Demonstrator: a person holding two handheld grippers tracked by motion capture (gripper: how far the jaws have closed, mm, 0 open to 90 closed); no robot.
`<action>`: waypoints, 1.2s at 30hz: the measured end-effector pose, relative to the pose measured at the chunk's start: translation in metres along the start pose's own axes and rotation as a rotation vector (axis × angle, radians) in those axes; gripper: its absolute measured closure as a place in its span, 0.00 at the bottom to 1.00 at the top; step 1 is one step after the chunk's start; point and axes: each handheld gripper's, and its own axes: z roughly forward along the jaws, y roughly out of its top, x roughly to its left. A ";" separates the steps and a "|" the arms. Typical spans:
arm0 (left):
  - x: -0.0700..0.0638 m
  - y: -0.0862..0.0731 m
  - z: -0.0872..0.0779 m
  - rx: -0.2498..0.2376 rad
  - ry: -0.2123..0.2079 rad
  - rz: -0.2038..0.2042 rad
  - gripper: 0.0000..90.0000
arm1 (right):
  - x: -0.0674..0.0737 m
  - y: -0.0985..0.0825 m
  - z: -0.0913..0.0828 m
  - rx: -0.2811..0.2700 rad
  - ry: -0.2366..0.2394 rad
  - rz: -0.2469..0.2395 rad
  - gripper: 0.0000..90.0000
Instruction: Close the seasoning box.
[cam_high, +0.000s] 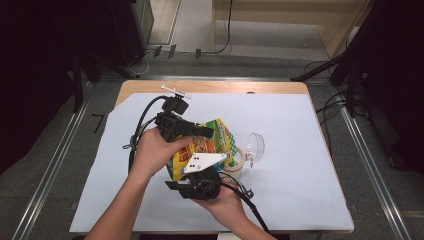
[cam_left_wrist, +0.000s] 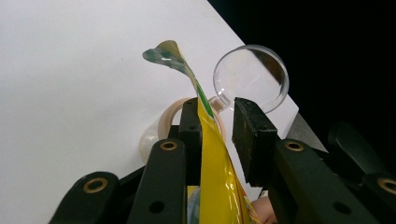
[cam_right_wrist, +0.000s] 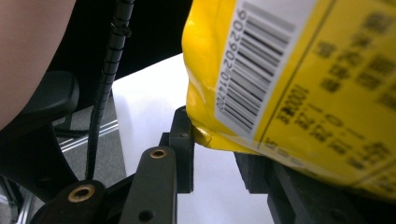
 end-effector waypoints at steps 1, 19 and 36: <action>0.000 0.000 0.000 0.003 0.001 -0.002 0.82 | 0.000 0.000 0.000 0.004 -0.002 -0.003 0.79; 0.002 0.000 0.002 -0.007 0.012 0.003 0.80 | 0.001 -0.001 0.001 0.013 -0.017 -0.033 0.81; 0.002 0.001 0.006 0.016 0.019 -0.006 0.81 | -0.001 -0.003 0.002 0.018 -0.005 -0.013 0.82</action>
